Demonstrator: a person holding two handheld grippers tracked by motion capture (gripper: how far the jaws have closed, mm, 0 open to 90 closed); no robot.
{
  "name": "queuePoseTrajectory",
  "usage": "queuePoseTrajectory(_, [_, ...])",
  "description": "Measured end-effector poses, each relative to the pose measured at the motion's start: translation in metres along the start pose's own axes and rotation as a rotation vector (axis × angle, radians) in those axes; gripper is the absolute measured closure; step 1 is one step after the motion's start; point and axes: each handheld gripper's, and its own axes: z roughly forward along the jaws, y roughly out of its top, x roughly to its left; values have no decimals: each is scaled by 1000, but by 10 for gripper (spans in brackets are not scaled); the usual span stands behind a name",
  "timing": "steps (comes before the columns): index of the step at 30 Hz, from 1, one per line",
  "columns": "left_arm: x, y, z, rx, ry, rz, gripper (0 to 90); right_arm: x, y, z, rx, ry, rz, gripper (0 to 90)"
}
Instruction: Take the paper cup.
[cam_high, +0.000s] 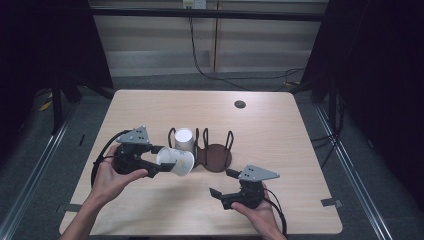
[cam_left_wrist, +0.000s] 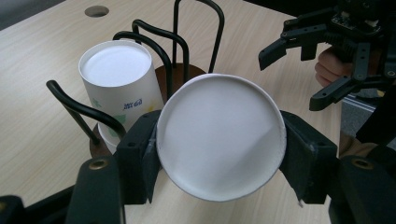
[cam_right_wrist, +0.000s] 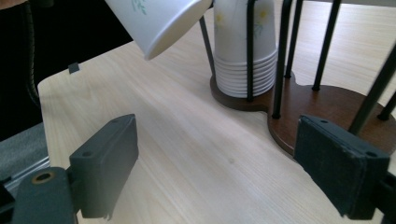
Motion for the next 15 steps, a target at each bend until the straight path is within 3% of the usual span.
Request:
queuePoseTrajectory(7, [-4, -10, 6, -19, -30, 0, 367, 5, 15, 8, 13, 20, -30, 133])
queuePoseTrajectory(11, [-6, -14, 14, -18, -53, -4, 367, 7, 25, 15, -7, 54, -45, 133])
queuePoseTrajectory(13, [-9, -14, 17, -23, -91, -21, 367, 8, 30, 20, -26, 77, -42, 133])
queuePoseTrajectory(15, [-16, -14, 21, 1, -75, 2, 367, 8, 31, 22, -46, 92, -26, 133])
